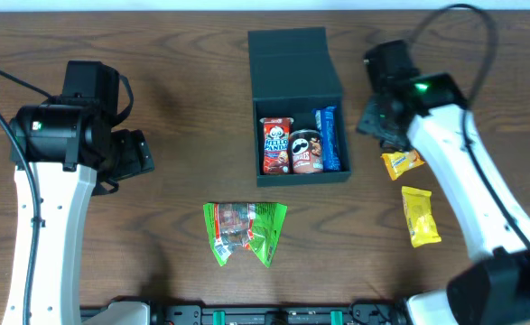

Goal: Pack container
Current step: 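Move the right gripper right to the small yellow packet, then grasp the small yellow packet with the right gripper and lift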

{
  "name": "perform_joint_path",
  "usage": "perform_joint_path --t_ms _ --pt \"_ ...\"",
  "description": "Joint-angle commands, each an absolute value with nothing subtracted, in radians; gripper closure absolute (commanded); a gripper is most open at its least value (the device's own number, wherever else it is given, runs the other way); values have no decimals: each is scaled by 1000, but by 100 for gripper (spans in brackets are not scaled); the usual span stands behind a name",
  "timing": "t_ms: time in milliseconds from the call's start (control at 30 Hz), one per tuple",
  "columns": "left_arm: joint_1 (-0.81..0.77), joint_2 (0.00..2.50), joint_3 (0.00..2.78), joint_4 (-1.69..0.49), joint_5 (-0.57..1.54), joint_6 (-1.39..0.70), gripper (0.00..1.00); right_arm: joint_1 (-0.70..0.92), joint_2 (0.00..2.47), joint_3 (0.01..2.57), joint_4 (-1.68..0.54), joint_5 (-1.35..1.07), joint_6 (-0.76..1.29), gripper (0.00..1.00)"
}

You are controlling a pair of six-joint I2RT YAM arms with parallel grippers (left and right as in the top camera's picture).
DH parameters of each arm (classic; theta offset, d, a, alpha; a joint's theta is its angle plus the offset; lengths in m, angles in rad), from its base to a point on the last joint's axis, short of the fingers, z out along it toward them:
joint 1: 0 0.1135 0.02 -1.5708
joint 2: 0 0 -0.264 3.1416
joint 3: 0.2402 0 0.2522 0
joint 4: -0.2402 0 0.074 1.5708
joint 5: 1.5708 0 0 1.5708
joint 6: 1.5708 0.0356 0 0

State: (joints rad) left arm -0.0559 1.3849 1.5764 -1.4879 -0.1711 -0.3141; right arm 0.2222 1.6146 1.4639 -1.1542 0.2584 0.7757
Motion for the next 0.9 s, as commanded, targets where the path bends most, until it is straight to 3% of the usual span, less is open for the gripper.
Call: perform_joint_path --t_ms 0,367,867 --pt "-51 1386 1573 -1491 -186 -318 5 180 1615 1375 -1132 284 965 39" --pt "-51 1386 1573 -1491 -186 -318 5 88 1616 1051 -865 198 1169 39" --pt "-51 1386 1573 -1491 -186 -318 5 52 1616 946 -685 286 1089 39"
